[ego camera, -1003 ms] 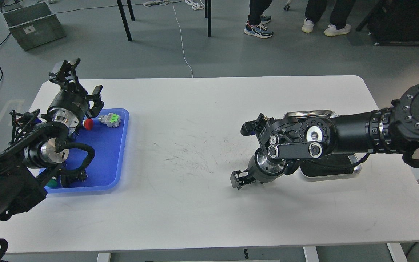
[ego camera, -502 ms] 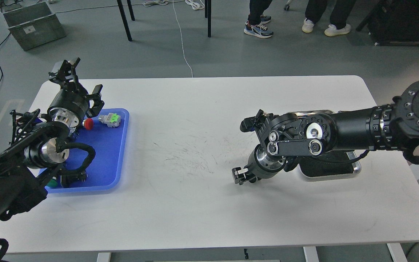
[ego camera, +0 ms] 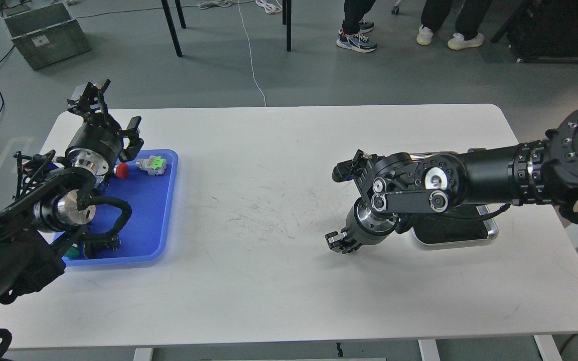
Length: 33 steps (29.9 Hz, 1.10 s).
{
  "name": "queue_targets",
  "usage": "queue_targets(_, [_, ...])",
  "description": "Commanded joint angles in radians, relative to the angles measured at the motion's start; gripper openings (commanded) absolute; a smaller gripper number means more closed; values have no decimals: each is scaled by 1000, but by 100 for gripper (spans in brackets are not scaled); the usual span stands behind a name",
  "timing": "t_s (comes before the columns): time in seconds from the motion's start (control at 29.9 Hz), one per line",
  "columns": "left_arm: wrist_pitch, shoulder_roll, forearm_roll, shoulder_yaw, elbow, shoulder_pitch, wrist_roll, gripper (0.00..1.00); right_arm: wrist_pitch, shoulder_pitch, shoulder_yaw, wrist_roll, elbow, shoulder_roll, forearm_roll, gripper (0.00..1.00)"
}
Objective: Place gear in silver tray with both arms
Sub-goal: 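Carry the gear into the silver tray and open the right gripper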
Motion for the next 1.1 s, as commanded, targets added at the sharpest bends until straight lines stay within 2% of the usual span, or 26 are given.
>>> queue_targets(0.0, [0, 1, 0, 0, 0, 0, 0, 98, 0, 3, 3, 0, -7, -3, 1, 2])
queue_targets(0.13, [0, 1, 0, 0, 0, 6, 0, 98, 1, 44, 17, 5, -25, -18, 17, 2])
queue_targets(0.23, [0, 1, -1, -2, 0, 6, 0, 98, 9, 78, 38, 8, -16, -90, 18, 2])
queue_targets(0.47, [0, -3, -1, -3, 0, 6, 0, 98, 15, 146, 87, 12, -8, -339, 8, 2])
queue_targets(0.57, [0, -6, -1, -2, 0, 6, 0, 98, 14, 123, 75, 14, -7, -447, -21, 1])
queue_targets(0.7, [0, -12, 0, -2, -1, 5, 0, 98, 5, 46, 84, 17, -16, -520, -141, 1])
queue_targets(0.84, [0, -23, 2, -2, -1, 3, 0, 98, -27, -11, 84, 17, -20, -538, -170, 1])
queue_targets(1.07, [0, -28, 2, -3, -1, 0, 0, 98, -98, -92, 86, 17, -34, -505, -200, 1])
